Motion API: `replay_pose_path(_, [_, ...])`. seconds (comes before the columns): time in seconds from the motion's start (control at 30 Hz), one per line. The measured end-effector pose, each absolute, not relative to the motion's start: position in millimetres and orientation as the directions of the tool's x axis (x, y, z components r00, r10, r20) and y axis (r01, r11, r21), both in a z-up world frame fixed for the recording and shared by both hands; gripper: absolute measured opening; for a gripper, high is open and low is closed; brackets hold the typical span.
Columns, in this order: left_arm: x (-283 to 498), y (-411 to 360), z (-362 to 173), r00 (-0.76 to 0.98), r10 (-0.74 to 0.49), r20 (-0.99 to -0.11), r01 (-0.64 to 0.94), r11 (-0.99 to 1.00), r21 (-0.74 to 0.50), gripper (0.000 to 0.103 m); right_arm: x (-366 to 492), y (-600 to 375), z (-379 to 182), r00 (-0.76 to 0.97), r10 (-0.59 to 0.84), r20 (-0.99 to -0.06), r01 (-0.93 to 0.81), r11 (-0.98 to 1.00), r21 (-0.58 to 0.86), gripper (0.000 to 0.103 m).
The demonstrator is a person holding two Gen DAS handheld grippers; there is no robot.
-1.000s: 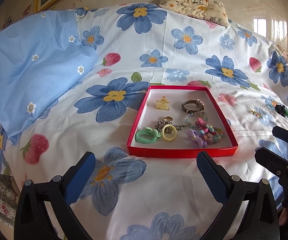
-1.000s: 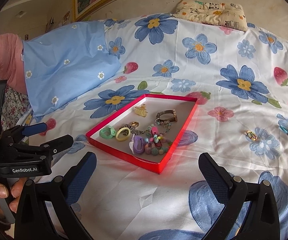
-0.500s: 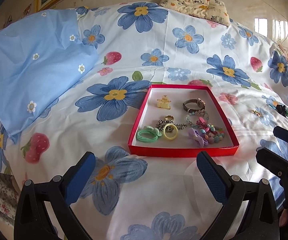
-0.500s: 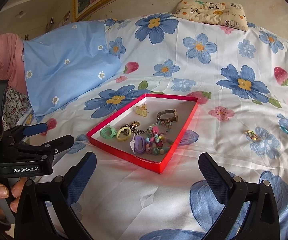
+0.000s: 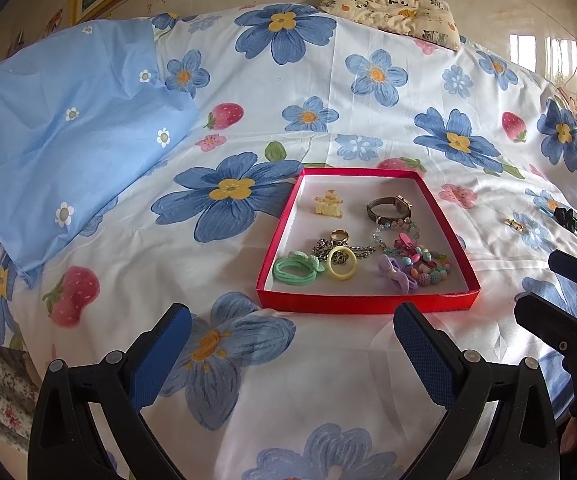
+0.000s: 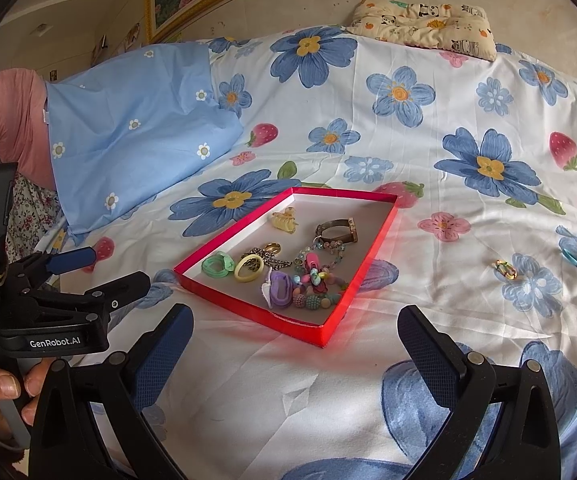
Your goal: Organize jewelry
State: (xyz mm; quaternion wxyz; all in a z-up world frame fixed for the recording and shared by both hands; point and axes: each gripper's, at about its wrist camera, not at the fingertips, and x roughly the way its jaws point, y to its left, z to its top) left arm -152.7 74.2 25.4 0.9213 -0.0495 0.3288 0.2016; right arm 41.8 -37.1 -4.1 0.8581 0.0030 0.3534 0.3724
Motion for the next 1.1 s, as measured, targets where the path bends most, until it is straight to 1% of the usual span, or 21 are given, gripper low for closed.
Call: replay_pose_path(1.1, [-146,73,23,0.699,0.328,-0.635,-0.397,0.917,0.037,0.102,38,-27,3,0.462,0.654,-0.599,-0.645,0.711,0.279,0.103])
